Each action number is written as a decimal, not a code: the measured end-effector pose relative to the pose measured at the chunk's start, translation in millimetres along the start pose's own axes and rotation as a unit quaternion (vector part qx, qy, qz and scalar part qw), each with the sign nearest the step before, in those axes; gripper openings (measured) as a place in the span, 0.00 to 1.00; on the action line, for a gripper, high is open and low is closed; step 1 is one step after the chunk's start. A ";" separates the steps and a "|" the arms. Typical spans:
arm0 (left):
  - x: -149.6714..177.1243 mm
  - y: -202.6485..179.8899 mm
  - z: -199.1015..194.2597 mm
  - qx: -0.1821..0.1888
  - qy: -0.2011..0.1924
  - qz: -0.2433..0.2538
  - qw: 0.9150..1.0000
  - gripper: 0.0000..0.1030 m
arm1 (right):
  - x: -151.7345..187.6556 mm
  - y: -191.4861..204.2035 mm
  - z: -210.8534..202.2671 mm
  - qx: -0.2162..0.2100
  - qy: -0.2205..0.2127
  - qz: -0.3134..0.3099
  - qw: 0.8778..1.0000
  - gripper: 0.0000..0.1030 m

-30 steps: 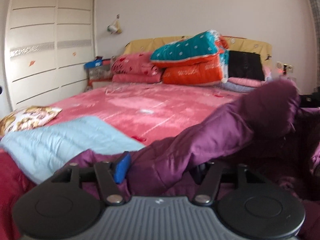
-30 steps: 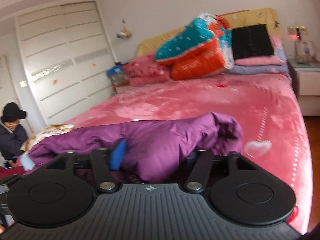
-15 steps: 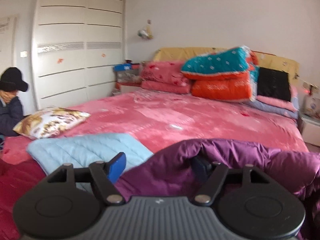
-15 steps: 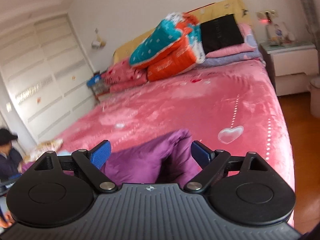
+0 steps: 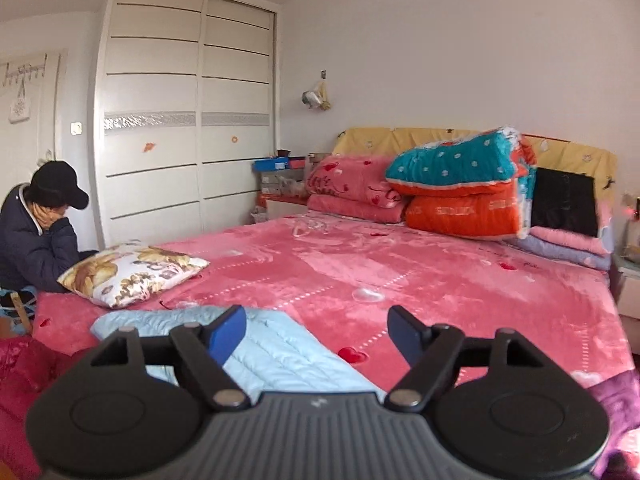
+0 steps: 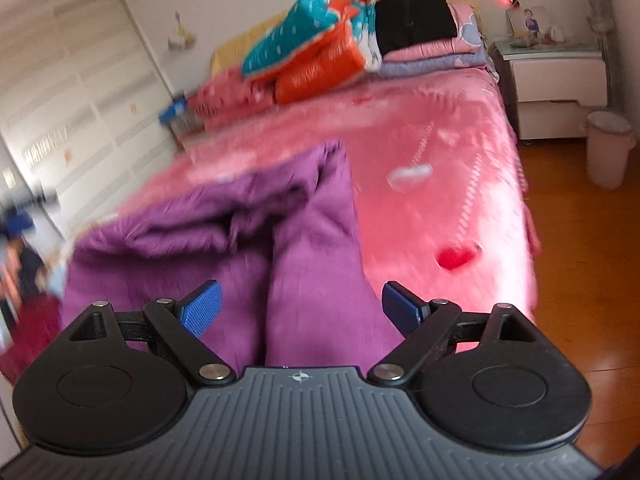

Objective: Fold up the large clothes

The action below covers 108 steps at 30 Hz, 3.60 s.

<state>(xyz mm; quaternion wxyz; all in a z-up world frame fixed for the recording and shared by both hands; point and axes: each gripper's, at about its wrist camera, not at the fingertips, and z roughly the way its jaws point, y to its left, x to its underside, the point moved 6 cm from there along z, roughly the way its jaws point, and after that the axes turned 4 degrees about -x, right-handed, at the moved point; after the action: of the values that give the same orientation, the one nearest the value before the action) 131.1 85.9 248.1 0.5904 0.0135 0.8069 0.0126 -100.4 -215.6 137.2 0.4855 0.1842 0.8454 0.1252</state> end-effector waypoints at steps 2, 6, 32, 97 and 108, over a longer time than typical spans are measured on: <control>8.8 0.0 -22.2 0.026 0.003 0.009 1.000 0.76 | 17.7 -0.3 -8.6 0.014 0.013 -0.020 1.000 1.00; 55.2 -12.1 -71.2 0.092 0.038 0.052 0.994 0.76 | 47.9 -9.2 -14.6 0.054 0.033 -0.040 0.997 1.00; 217.0 -106.7 -131.5 0.224 0.127 0.167 0.952 0.74 | 52.6 -91.2 6.9 0.058 -0.045 0.058 0.996 0.38; 58.8 -125.1 80.7 0.128 0.137 0.104 0.977 0.90 | -51.5 -160.8 88.4 0.133 -0.139 0.067 0.979 0.91; 106.8 -84.2 -59.4 0.166 0.116 0.175 0.963 0.89 | -58.0 -126.2 5.2 0.111 -0.198 0.044 0.973 0.99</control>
<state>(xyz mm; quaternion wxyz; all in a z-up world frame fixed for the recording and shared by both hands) 41.6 5.5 161.3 0.4704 0.2507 0.8459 -0.0171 -93.1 -354.2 130.3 0.6135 0.2954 0.7322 0.0129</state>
